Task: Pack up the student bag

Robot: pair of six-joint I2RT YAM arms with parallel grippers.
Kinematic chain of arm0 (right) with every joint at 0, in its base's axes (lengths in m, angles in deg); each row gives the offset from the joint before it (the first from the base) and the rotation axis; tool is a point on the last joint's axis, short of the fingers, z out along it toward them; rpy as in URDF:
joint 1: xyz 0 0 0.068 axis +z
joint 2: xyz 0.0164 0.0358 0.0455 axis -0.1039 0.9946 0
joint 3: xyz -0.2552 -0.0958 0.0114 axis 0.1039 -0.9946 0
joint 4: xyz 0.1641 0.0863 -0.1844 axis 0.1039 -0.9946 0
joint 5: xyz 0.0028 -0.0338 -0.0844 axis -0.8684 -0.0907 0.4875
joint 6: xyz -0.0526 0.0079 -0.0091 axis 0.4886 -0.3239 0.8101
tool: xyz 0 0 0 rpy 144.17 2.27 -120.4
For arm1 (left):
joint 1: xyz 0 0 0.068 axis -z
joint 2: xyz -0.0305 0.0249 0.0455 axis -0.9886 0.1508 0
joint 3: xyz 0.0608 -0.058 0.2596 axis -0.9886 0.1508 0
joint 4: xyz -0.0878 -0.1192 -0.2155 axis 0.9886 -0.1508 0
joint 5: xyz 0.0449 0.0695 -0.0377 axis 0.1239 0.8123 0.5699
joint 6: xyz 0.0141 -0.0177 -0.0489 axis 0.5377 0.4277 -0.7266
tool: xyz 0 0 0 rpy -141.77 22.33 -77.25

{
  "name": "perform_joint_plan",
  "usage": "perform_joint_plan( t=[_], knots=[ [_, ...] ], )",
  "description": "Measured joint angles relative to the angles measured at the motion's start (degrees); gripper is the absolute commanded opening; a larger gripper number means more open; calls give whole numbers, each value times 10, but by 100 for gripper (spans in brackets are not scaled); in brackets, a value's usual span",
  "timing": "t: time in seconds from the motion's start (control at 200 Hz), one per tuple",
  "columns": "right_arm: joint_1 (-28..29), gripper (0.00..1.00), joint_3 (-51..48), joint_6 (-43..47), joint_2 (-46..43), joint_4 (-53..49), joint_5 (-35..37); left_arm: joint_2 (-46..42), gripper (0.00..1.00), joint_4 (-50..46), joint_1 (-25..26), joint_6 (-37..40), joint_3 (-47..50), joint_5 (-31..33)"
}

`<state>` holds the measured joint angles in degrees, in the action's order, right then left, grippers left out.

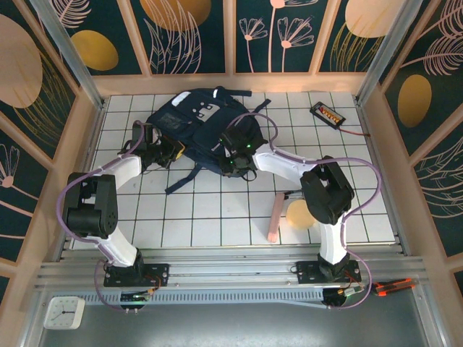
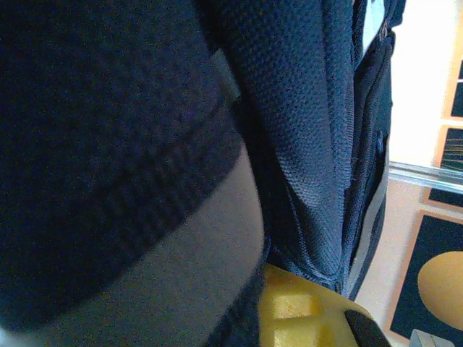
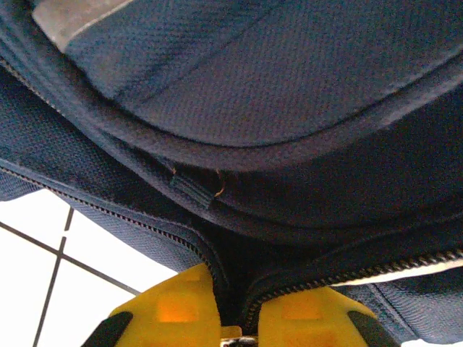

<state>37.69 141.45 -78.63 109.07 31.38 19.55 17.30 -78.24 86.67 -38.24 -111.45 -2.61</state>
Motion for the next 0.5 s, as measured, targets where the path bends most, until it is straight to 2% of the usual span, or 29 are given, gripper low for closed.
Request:
perform_joint_plan(
  t=[0.025, 0.23, 0.5],
  knots=[
    [0, 0, -3, 3, -2, 2, 0, 3, 0, -5, 0, 2, -5, -1],
    [-1, 0, -23, 22, -31, 19, 1, 34, 0, -57, -14, 52, -54, -15],
    [-21, 0, -31, 64, -45, 57, -58, 82, 0, -132, -42, 127, -127, -56]
  ],
)
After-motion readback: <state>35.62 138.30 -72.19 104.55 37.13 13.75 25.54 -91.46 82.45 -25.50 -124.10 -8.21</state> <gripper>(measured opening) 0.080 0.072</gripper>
